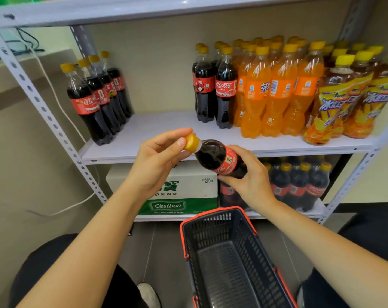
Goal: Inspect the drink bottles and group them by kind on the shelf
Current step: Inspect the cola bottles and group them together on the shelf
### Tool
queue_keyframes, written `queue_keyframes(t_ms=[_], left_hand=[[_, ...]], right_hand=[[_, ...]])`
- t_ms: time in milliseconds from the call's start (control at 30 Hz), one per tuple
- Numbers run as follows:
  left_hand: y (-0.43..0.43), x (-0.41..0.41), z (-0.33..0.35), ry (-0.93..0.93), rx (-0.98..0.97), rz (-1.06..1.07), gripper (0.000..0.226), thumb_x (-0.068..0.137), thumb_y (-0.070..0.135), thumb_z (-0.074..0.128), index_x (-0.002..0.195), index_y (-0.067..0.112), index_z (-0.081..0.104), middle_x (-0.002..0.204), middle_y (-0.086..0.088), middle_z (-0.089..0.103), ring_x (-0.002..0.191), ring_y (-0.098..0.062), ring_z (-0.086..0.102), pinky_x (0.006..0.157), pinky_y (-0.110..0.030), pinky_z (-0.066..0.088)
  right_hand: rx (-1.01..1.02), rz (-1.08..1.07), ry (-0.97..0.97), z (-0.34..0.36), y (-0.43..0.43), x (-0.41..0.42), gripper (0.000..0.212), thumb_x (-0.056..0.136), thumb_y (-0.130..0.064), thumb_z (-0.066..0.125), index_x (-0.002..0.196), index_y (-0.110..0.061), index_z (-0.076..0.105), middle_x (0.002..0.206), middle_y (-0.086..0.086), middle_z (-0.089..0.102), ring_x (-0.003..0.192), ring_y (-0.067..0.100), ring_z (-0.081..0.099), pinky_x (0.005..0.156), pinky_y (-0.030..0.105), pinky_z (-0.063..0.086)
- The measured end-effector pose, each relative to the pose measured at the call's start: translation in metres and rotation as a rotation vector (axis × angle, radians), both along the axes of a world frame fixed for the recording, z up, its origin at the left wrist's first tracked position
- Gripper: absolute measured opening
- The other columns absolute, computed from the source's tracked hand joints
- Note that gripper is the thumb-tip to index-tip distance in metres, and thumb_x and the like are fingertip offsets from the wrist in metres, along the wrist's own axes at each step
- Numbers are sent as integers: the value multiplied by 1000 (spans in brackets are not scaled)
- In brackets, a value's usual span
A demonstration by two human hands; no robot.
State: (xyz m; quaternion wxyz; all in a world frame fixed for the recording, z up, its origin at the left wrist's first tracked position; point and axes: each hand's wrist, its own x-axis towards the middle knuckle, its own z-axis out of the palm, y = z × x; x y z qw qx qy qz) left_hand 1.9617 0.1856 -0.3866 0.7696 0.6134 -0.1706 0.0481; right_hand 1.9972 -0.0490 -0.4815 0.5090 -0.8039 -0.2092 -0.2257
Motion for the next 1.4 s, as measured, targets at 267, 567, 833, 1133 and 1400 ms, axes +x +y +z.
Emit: queue_keyframes(t_ms=[267, 567, 833, 1133, 1400], left_hand=[[-18, -5, -4, -443, 230, 395, 30, 86, -6, 74, 113, 7, 73, 115, -10, 75, 110, -19, 72, 89, -27, 58], [-16, -7, -6, -699, 439, 627, 12, 87, 6, 80, 99, 7, 75, 106, -7, 73, 93, -16, 73, 75, -24, 58], [-19, -5, -3, -399, 257, 553, 9, 95, 7, 70, 99, 16, 70, 101, -9, 71, 85, -17, 70, 68, -38, 63], [-19, 4, -32, -106, 500, 166, 27, 83, 33, 82, 108, 27, 74, 103, 7, 76, 92, -7, 71, 82, -23, 56], [-44, -6, -38, -122, 533, 225, 57, 76, 55, 74, 125, 26, 67, 114, 8, 72, 96, -10, 71, 81, -28, 58]], right_hand=[[106, 236, 172, 4, 5, -2, 73, 75, -16, 90, 135, -40, 56, 128, -16, 66, 124, 6, 61, 103, 23, 49], [-44, 378, 328, 10, 5, -5, 75, 77, -26, 89, 142, -30, 53, 130, -21, 66, 122, -1, 60, 102, 18, 47], [82, 424, 431, 15, 4, -10, 63, 73, -27, 88, 129, -38, 60, 125, -11, 72, 120, 8, 65, 102, 31, 51], [725, 412, 669, 43, 2, -11, 50, 82, -30, 78, 125, -12, 60, 113, 10, 74, 107, 28, 72, 89, 44, 60], [1019, 340, 720, 56, -1, -17, 69, 82, -31, 73, 143, -8, 51, 128, 18, 69, 113, 30, 71, 84, 44, 61]])
